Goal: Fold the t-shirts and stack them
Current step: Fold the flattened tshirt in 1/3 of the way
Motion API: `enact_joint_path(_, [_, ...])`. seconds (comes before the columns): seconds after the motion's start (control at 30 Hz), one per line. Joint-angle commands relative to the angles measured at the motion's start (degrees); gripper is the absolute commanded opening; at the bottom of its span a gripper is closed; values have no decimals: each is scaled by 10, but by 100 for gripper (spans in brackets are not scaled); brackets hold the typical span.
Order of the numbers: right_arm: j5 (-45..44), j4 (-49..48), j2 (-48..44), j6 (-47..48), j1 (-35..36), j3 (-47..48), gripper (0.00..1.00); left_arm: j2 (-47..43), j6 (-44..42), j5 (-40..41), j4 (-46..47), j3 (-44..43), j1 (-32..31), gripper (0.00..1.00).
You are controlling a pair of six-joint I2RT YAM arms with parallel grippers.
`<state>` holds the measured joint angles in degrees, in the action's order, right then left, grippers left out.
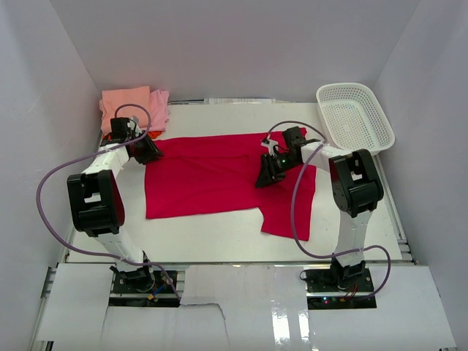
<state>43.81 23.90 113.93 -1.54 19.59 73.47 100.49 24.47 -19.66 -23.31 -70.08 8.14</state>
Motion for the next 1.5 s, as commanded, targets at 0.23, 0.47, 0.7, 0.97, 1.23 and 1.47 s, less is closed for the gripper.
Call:
enact_joint_path(0.23, [10,-32,-62,-12,1,5,43,-36,-4,-11,9,1,2,40])
enact_joint_path(0.47, [-124,-61,-51,-57,26,88,47,-37,-6,19,7,0,2,40])
enact_joint_path(0.7, [-310,49,79,-26,117,310,46,-12,19,-15,9,-1,20,40])
enact_joint_path(0.97, [-299,92,211,-44,147,505,52,-7,30,-20,15,4,40,40])
enact_joint_path(1.23, [-297,-1,194,-42,163,430,8,-23,54,-49,32,26,40,40])
enact_joint_path(1.47, [-317,-1,220,-41,165,433,8,-78,93,-71,75,101,41,39])
